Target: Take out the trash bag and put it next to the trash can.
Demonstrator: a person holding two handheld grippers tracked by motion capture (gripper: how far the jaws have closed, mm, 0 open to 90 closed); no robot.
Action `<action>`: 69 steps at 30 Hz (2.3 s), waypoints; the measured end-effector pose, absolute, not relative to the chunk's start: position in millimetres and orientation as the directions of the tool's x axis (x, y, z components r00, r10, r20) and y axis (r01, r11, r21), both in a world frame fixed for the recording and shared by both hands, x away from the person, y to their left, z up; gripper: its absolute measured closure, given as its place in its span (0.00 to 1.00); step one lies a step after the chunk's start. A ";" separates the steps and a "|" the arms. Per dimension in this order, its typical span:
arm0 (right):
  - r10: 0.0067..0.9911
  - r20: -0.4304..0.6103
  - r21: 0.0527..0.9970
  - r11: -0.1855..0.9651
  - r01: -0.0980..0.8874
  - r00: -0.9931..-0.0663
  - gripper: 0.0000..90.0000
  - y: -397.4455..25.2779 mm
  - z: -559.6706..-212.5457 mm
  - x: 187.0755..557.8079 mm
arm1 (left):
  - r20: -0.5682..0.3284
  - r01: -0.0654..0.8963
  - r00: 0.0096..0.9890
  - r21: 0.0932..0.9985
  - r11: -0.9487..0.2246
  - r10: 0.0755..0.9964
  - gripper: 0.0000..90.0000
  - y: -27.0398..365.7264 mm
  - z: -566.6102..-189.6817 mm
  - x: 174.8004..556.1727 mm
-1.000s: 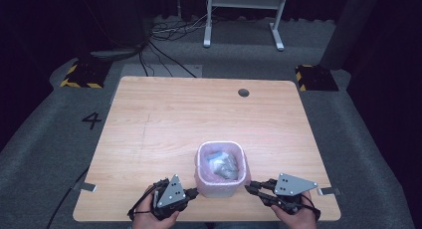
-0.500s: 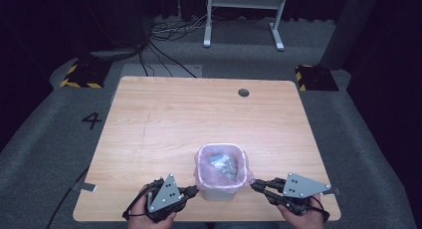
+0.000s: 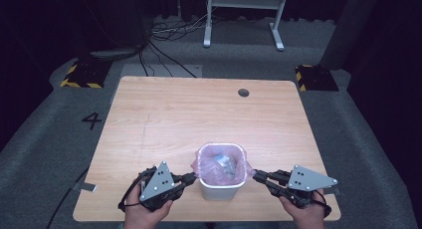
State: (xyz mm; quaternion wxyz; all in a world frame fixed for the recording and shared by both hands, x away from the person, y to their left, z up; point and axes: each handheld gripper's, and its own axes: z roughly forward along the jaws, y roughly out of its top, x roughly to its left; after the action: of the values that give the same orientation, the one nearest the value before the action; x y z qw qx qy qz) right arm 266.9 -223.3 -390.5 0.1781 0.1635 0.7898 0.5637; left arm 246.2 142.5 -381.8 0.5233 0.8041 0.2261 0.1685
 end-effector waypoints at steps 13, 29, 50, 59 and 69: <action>0.517 -0.037 0.943 0.301 0.141 -0.855 0.99 -223.4 -398.1 301.0 | -0.039 0.295 0.806 0.891 -0.345 0.590 0.99 142.5 -396.6 292.2; 0.611 -0.022 0.931 0.300 0.206 -0.791 0.46 -223.2 -414.0 303.4 | -0.030 0.326 0.770 0.877 -0.352 0.638 0.64 141.0 -408.5 297.0; 0.612 0.016 0.903 0.331 0.274 -0.791 0.95 -211.0 -411.2 325.7 | 0.009 0.327 0.766 0.855 -0.402 0.642 0.66 133.0 -402.4 309.6; 0.638 -0.078 0.925 0.334 0.184 -0.766 0.97 -192.4 -378.8 323.0 | 0.025 0.314 0.744 0.869 -0.383 0.668 0.64 134.9 -391.7 307.5; 0.571 -0.119 0.933 0.345 0.105 -0.812 0.97 -163.3 -356.3 319.6 | 0.017 0.255 0.780 0.904 -0.343 0.626 0.63 127.2 -372.8 301.3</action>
State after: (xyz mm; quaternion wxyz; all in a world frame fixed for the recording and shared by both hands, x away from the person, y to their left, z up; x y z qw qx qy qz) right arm 319.6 -163.3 -356.3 0.2193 0.2139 0.7900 0.5310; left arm 301.3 127.2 -372.8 0.5025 0.7983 0.2759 0.1844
